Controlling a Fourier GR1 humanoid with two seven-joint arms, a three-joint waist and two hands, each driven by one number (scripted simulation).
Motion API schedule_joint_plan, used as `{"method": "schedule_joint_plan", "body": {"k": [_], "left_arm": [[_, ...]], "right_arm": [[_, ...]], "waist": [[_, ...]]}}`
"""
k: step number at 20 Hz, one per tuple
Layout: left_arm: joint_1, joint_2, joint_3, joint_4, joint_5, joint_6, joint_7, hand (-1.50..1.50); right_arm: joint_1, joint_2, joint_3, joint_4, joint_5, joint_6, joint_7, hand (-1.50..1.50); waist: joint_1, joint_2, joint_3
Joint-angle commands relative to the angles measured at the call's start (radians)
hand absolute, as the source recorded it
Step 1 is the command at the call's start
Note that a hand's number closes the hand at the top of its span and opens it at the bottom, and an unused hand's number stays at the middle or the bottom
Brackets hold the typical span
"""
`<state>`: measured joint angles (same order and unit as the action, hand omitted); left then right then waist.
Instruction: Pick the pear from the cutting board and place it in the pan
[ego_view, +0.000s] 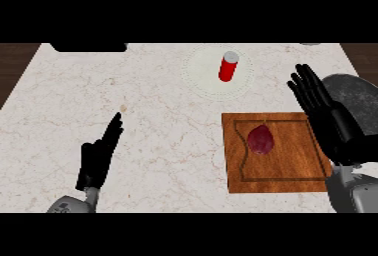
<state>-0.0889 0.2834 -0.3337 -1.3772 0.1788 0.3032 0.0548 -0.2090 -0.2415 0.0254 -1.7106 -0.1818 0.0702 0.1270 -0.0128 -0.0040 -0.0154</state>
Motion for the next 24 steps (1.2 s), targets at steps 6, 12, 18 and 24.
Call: {"method": "schedule_joint_plan", "body": {"k": [6, 12, 18, 24], "left_arm": [[-0.044, -0.047, 0.008, -0.136, -0.009, -0.033, -0.208, 0.0], [0.033, -0.062, -0.002, -0.16, 0.013, -0.068, -0.217, 0.0], [0.021, -0.045, 0.036, -0.207, 0.019, -0.097, -0.164, 0.0], [-0.014, -0.09, 0.035, -0.113, -0.01, -0.105, -0.222, 0.0]], "right_arm": [[-0.013, 0.039, -0.29, 0.191, -0.349, 0.167, -0.298, 1.5], [0.241, -0.017, -0.376, 0.407, -0.224, 0.226, -0.489, -1.5], [0.195, -0.13, -0.33, 0.493, 0.0, 0.213, -0.593, -1.5], [0.076, -0.255, -0.271, 0.46, 0.047, 0.265, -0.396, -1.5]], "waist": [[0.028, 0.01, 0.022], [0.013, 0.005, 0.017], [0.018, 0.004, 0.016], [0.016, 0.005, 0.015]]}}
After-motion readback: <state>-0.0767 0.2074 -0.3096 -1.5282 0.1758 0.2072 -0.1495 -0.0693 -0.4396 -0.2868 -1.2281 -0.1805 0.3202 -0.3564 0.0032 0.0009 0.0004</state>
